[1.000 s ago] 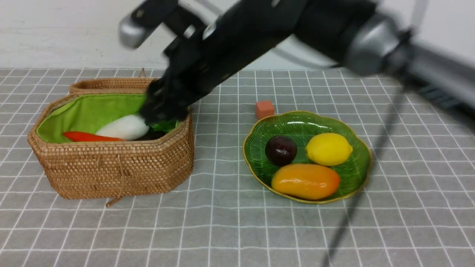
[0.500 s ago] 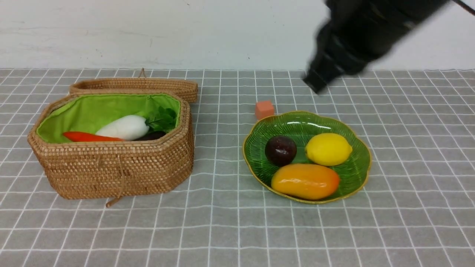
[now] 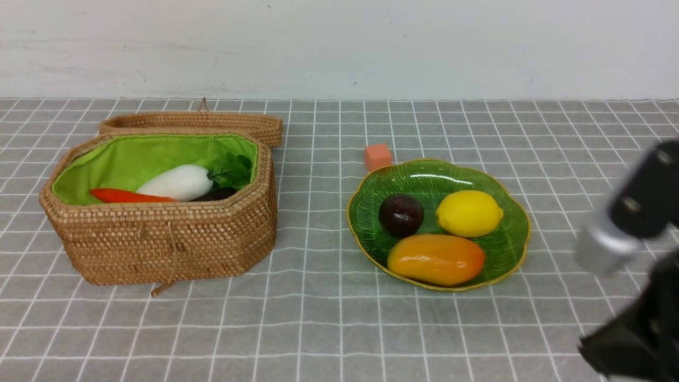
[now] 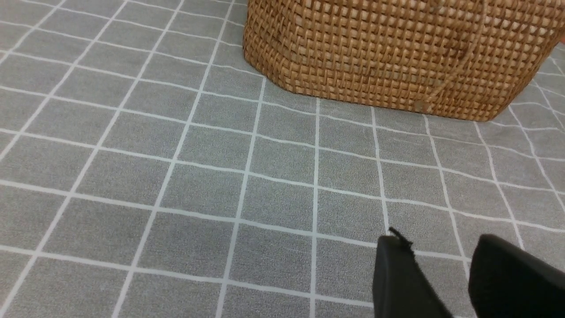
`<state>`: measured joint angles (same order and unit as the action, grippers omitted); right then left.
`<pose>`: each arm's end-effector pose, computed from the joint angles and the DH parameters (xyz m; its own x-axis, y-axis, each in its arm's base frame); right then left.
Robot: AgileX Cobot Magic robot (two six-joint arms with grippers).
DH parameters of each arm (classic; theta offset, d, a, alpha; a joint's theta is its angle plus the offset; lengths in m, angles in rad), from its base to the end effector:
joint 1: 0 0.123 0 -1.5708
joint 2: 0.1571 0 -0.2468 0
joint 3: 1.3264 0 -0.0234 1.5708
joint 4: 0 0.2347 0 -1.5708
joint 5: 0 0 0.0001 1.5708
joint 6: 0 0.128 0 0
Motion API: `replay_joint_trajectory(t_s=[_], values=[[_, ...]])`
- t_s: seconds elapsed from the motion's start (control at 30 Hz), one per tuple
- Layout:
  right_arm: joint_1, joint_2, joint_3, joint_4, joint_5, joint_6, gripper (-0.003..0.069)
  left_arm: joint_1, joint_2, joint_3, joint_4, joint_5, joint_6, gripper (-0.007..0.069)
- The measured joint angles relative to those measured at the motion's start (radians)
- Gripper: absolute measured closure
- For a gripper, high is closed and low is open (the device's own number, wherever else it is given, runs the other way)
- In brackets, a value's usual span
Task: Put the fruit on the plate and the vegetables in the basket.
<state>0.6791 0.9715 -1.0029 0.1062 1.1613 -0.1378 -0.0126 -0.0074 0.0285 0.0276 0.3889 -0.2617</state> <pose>0.1393 0.1284 0.2871 -0.6050 -0.6102 -0.5114 -0.7243 0.6886 0.0353 0.1100 0.0000 0.1580 -0.3088 -0.2301 -0.9229 -0.0716 0.9732 -0.2187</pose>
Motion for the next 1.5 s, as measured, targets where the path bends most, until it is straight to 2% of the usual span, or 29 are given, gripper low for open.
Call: replay_joint_trajectory(t_s=[0.3, 0.5, 0.6, 0.67, 0.7, 0.73, 0.83, 0.93, 1.07, 1.17, 1.33, 1.5], values=[[0.0, -0.107, 0.026, 0.01, 0.089, 0.0, 0.0666, 0.0, 0.0, 0.0, 0.0, 0.0, 0.0, 0.0386], [-0.041, -0.189, 0.031, -0.077, 0.008, -0.001, 0.0666, 0.0, 0.0, 0.0, 0.0, 0.0, 0.0, 0.0386], [-0.151, -0.29, 0.038, -0.087, -0.041, 0.012, 0.0665, 0.0, 0.0, 0.0, 0.0, 0.0, 0.0, 0.0386], [-0.255, -0.381, 0.072, -0.089, -0.148, 0.017, 0.0662, 0.0, 0.0, 0.0, 0.0, 0.0, 0.0, 0.0386], [-0.265, -0.39, 0.077, -0.089, -0.162, 0.018, 0.0662, 0.0, 0.0, 0.0, 0.0, 0.0, 0.0, 0.0386], [-0.349, -0.467, 0.134, -0.09, -0.29, 0.028, 0.0661, 0.0, 0.0, 0.0, 0.0, 0.0, 0.0, 0.0386], [-0.495, -0.623, 0.315, -0.08, -0.524, 0.047, 0.0659, 0.0, 0.0, 0.0, 0.0, 0.0, 0.0, 0.0386], [-0.614, -0.785, 0.516, -0.073, -0.676, 0.051, 0.0656, 0.0, 0.0, 0.0, 0.0, 0.0, 0.0, 0.0386], [-0.71, -0.952, 0.726, -0.074, -0.81, 0.052, 0.0655, 0.0, 0.0, 0.0, 0.0, 0.0, 0.0, 0.0386], [-0.743, -0.982, 0.856, -0.073, -0.864, 0.052, 0.0654, 0.0, 0.0, 0.0, 0.0, -0.001, 0.0, 0.0386], [-0.791, -0.982, 1.018, -0.073, -0.82, 0.052, 0.065, 0.0, 0.0, 0.0, 0.0, 0.0, 0.0, 0.0386], [-0.813, -0.983, 1.022, -0.075, -0.784, 0.052, 0.0644, 0.0, 0.0, 0.0, 0.0, 0.0, 0.0, 0.0386]])
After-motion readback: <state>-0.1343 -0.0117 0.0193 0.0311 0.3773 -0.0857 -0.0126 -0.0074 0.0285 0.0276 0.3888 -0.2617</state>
